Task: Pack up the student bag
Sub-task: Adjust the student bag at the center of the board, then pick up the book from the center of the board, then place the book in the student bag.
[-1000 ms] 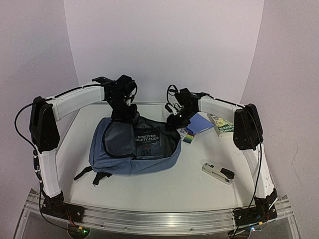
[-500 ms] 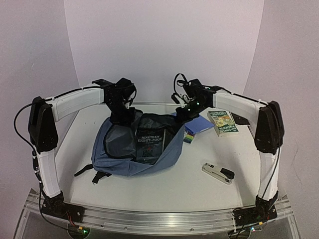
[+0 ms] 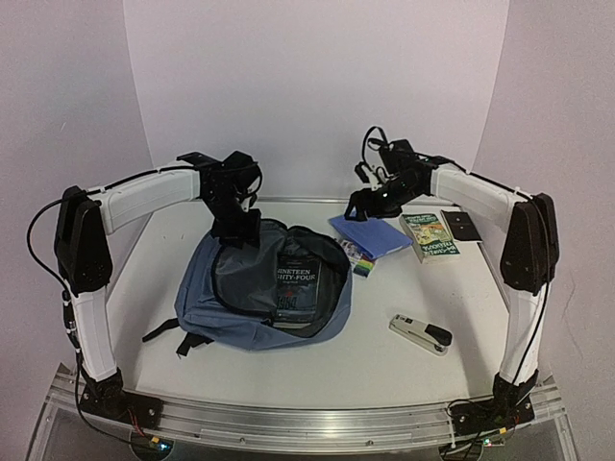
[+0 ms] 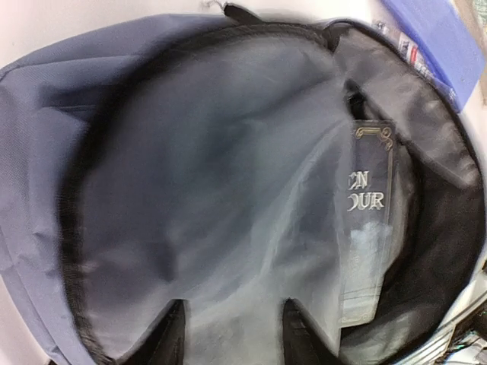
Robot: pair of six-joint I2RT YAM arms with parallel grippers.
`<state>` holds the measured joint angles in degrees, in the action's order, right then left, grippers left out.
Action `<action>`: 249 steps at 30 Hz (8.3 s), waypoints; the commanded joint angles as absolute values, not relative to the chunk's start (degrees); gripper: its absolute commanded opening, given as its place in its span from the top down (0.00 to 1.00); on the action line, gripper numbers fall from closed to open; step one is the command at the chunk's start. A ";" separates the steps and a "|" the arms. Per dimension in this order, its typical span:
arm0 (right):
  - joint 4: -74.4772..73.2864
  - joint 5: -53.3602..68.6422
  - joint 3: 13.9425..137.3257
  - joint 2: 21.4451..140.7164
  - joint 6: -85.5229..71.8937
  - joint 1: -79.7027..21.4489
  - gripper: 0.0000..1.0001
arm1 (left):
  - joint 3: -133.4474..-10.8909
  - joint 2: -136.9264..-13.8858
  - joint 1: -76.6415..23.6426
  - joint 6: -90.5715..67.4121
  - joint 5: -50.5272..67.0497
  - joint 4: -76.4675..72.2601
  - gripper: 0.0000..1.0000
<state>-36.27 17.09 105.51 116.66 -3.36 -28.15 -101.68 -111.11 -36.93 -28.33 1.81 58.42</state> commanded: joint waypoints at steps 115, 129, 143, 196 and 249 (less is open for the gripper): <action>-85.36 52.12 109.08 96.65 52.67 -23.95 1.00 | -122.69 -109.35 -45.22 6.10 45.51 59.50 0.19; -83.79 53.68 114.38 99.97 47.85 -25.36 0.76 | -121.87 -109.88 -47.45 2.47 46.10 57.36 0.98; -29.84 64.10 103.29 98.57 -19.05 -14.69 0.02 | -102.49 -98.62 -32.99 -37.22 45.91 8.83 1.00; 28.48 68.34 83.47 97.68 -66.40 -20.65 1.00 | -108.21 -104.78 -32.25 -43.54 41.90 17.75 0.50; -13.14 58.53 71.10 86.31 -32.28 -12.37 1.00 | -126.34 -137.21 -53.07 -56.82 -15.67 97.55 0.49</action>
